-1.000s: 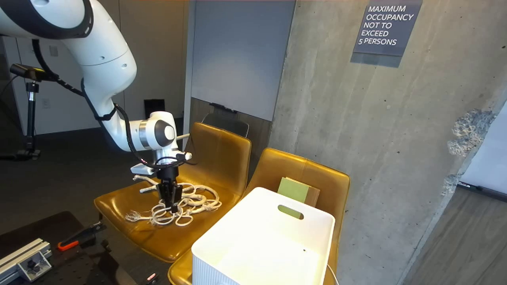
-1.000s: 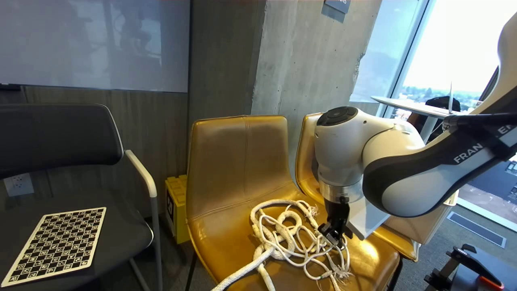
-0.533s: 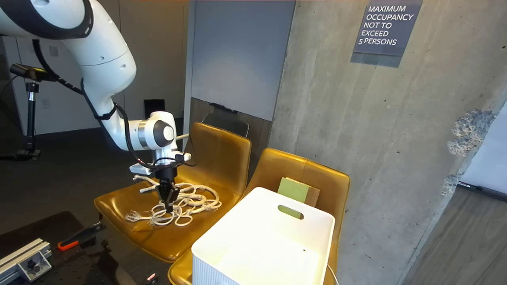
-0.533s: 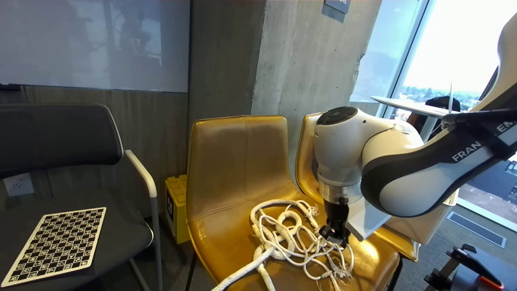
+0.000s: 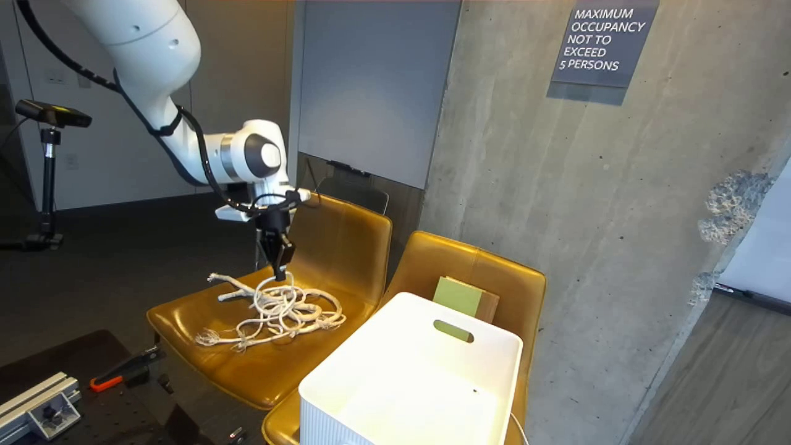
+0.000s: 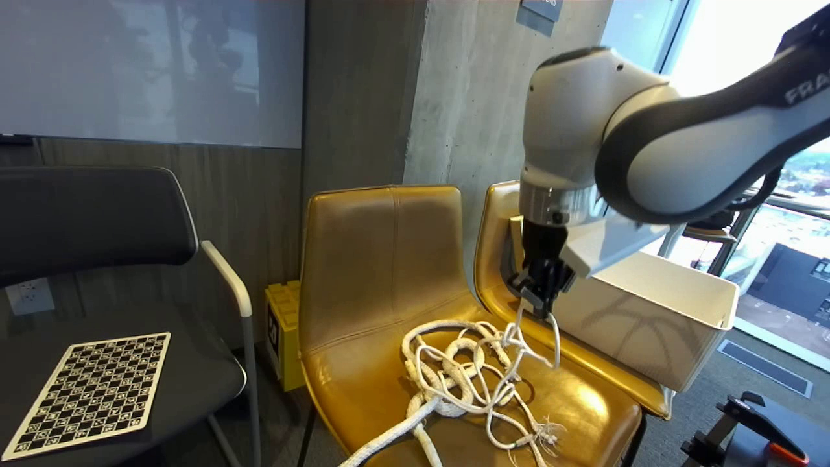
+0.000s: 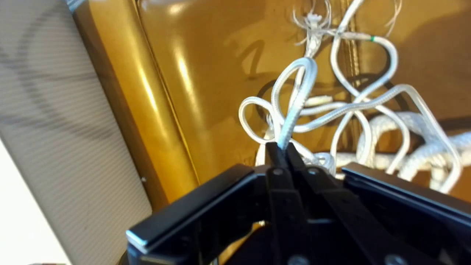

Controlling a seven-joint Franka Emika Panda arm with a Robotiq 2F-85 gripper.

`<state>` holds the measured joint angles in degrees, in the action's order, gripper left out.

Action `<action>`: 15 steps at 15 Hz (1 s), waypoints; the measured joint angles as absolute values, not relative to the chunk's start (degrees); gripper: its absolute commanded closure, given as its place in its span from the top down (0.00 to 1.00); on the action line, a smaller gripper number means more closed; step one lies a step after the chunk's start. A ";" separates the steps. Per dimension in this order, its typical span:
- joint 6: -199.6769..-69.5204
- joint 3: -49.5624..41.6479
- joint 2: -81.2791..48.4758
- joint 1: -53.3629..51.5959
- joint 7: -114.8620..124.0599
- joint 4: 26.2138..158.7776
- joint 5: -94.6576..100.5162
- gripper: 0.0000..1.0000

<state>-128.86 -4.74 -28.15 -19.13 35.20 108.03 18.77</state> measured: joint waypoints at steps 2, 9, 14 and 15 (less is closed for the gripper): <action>-126.96 -4.43 -23.35 -18.42 34.04 107.28 18.59 0.01; -117.60 -2.05 -9.60 -13.61 29.27 99.57 16.74 0.01; -109.18 -0.70 -5.04 -10.59 25.89 88.81 15.31 0.01; -107.80 -0.52 -4.99 -10.24 25.62 86.45 15.28 0.01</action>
